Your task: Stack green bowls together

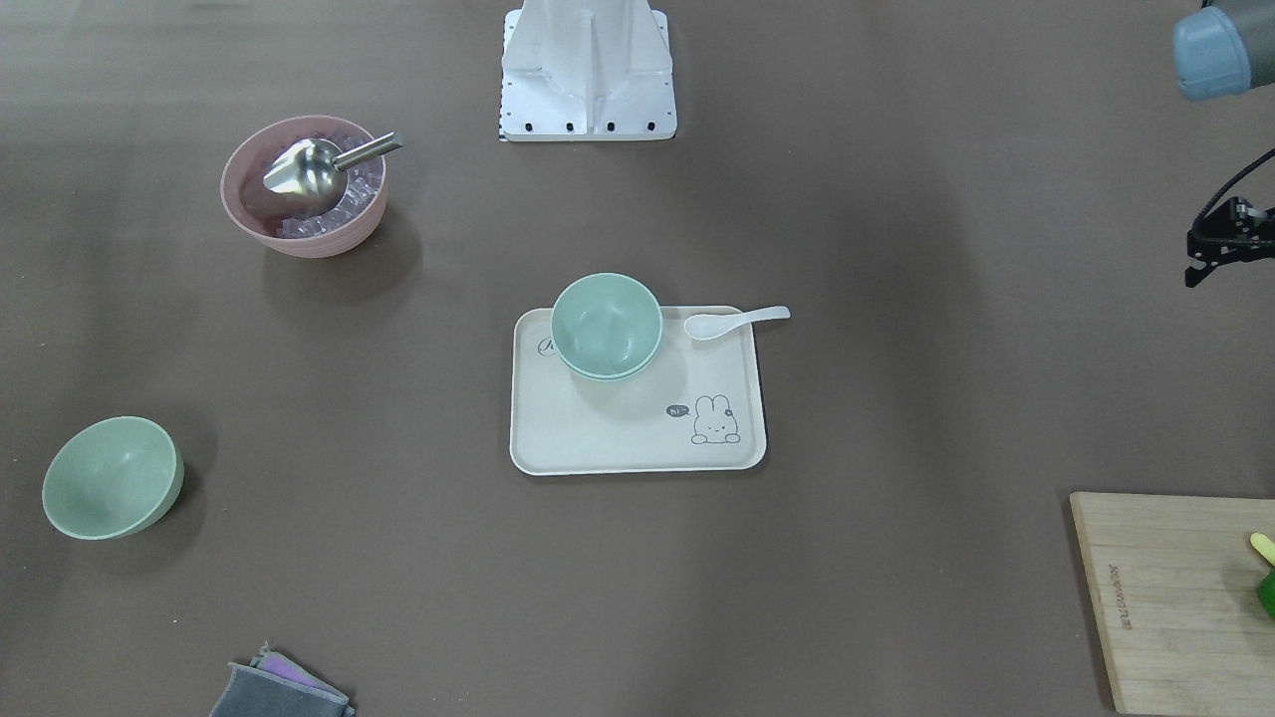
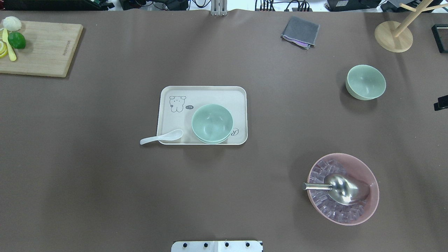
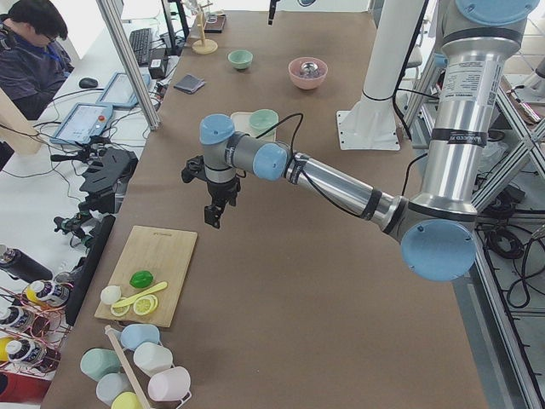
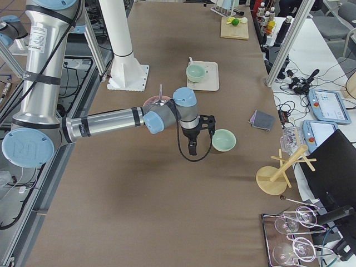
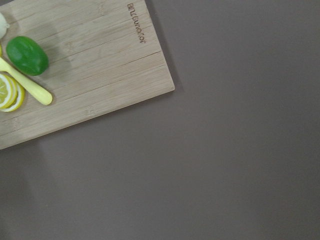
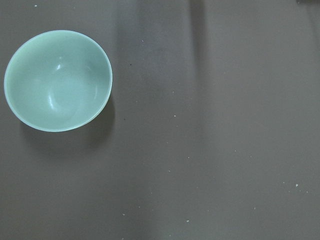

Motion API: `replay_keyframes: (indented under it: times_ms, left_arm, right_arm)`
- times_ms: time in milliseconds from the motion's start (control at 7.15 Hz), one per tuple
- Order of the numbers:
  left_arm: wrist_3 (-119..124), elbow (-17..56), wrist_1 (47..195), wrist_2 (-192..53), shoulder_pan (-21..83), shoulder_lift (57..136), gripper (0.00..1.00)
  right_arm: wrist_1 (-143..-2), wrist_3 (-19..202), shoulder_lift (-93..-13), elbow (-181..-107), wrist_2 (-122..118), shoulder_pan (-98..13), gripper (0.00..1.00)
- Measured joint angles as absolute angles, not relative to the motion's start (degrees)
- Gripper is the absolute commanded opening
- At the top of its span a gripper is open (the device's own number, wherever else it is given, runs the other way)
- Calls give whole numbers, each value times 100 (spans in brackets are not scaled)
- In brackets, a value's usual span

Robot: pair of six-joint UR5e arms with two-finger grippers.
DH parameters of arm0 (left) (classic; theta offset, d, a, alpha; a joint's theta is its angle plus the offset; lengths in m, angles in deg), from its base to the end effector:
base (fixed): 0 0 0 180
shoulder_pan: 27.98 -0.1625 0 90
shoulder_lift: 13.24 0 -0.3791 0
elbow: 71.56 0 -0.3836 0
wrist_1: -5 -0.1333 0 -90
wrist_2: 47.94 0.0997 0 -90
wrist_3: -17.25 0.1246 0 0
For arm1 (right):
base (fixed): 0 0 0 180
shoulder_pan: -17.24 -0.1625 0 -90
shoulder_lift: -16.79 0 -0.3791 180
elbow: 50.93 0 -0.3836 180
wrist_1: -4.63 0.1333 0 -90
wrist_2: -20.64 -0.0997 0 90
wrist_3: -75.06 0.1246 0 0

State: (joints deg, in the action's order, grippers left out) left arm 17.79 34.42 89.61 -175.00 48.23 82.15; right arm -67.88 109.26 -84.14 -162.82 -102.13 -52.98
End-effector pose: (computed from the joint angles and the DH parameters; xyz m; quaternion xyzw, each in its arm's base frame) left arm 0.0665 -0.5151 0.4683 0.0946 0.3278 0.1609 0.9261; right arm -0.0877 -0.4385 0.5064 0.0860 -0.3507 0.0479 0.9313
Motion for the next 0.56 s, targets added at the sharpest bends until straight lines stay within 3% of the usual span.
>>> replay_keyframes:
  times_ms: [560]
  left_arm:
    - [1917, 3138, 9031, -17546, 5393, 7607, 98]
  right_arm:
    - [-6788, 10922, -8430, -16281, -10214, -5290, 99]
